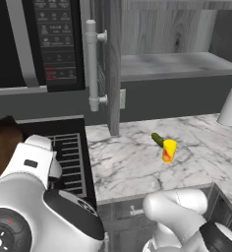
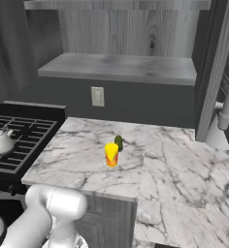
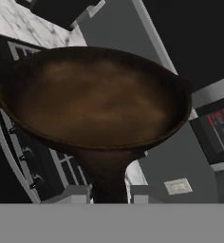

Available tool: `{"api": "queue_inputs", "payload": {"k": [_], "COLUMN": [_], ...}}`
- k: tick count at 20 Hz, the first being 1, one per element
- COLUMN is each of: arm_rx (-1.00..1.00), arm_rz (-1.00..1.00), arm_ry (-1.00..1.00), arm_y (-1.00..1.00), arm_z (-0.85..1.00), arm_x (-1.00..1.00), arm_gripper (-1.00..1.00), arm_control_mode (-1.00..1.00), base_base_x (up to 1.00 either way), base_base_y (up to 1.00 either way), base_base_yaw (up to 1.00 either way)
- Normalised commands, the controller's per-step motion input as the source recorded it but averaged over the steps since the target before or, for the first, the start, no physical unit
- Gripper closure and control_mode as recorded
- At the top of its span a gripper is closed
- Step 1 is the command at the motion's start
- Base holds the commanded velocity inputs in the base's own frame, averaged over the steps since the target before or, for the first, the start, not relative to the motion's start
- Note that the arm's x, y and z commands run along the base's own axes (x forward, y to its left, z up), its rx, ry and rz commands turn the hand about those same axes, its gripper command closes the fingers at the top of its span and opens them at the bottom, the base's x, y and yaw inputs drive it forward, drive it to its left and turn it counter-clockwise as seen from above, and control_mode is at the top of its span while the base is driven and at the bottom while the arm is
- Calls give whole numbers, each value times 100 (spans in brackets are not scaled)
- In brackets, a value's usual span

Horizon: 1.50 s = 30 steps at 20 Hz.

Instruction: Pick the pan from the cabinet and place it on the stove. Then turn on the stove burner for the pan.

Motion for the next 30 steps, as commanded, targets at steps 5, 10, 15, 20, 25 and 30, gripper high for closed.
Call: {"api": "queue_inputs", "payload": {"k": [5,10,15,20,25,30], "arm_rx": [1,7,9,9,10,11], "arm_rz": [2,5,3,5,2,0], "arm_ry": [3,1,0,0,6,8], "arm_y": [51,19,27,4,11,22], "arm_z": [-6,-11,-20,-20,-2,-3], "arm_x": [0,-1,0,0,16,21], "arm_gripper": [100,100,100,100,100,100], "arm_control_mode": [-100,-100,-100,-100,-100,-100], "base_base_x": [0,0,0,0,0,0], "base_base_y": [0,0,0,0,0,0], "base_base_yaw": [0,0,0,0,0,0]}}
